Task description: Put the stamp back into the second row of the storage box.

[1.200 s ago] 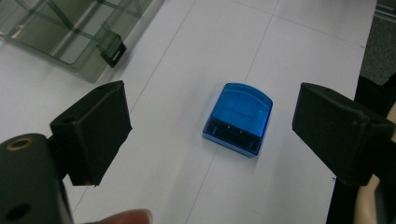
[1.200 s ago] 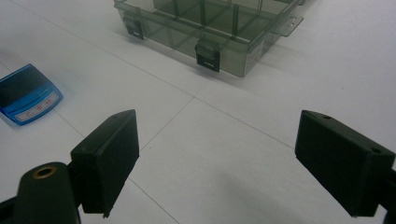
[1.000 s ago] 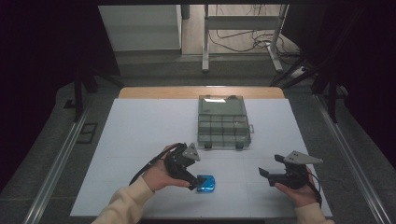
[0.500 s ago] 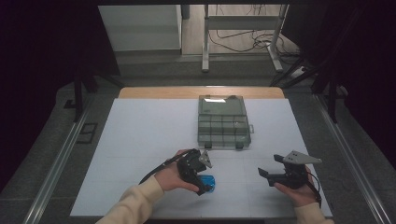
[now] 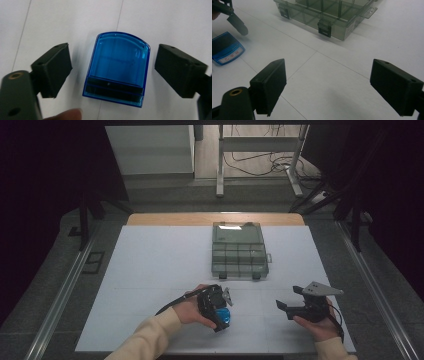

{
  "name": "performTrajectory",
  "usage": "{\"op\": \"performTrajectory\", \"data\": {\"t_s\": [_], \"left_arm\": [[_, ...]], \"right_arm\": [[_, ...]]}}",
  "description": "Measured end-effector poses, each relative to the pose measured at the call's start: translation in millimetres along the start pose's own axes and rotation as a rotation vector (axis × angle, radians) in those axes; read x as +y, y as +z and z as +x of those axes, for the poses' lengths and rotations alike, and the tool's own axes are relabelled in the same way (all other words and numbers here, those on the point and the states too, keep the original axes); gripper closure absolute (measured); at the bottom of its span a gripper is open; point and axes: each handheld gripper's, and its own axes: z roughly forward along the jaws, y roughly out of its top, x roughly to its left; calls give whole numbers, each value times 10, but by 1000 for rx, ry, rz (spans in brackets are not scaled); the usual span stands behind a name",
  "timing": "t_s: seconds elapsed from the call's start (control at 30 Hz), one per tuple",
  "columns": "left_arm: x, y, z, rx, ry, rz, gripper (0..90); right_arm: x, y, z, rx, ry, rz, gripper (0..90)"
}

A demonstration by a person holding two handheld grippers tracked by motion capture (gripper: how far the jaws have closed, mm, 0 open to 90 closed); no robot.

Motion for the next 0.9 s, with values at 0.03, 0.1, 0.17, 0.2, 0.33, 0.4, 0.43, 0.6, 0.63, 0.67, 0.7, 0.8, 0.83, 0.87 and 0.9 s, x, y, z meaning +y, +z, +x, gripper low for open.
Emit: {"op": "performTrajectory", "data": {"t_s": [0.03, 0.1, 0.17, 0.2, 0.33, 0.4, 0.43, 0.6, 0.63, 0.67, 0.7, 0.8, 0.83, 0.87, 0.9], "left_arm": [[3, 7, -4, -2, 6, 2, 171], [7, 27, -14, 5, 11, 10, 199], [8, 43, -21, 13, 13, 16, 222], [7, 52, -25, 15, 14, 17, 233], [7, 38, -32, 15, 31, 12, 312], [7, 28, -39, 9, 43, 11, 373], [6, 27, -42, 13, 51, 10, 392], [2, 10, -54, 27, 70, 5, 412], [2, 2, -56, 26, 71, 0, 413], [2, -11, -58, 28, 76, -9, 413], [1, -26, -61, 28, 75, -16, 413], [-5, -76, -61, 32, 69, -35, 414], [-8, -93, -60, 33, 66, -41, 414], [-13, -103, -65, 32, 55, -56, 414], [-16, -121, -63, 34, 56, -55, 414]], "right_arm": [[0, 1, 0, 0, 0, 1, 138], [-1, 2, 0, -1, -2, 2, 138], [-1, 4, 2, -1, -2, 1, 138], [-1, 4, 2, -2, -2, 2, 138], [-2, 8, 1, -4, -3, 5, 138], [-2, 8, 2, -5, -4, 6, 138], [-3, 8, 3, -6, -5, 7, 138], [-3, 9, 3, -7, -7, 8, 138], [-2, 10, 2, -8, -7, 8, 138], [-2, 10, 2, -8, -7, 8, 138], [-2, 10, 2, -8, -7, 8, 138], [-2, 9, 3, -9, -7, 8, 138], [-2, 8, 3, -8, -8, 7, 138], [-2, 8, 3, -8, -8, 7, 138], [-2, 8, 2, -9, -7, 7, 139]]}}
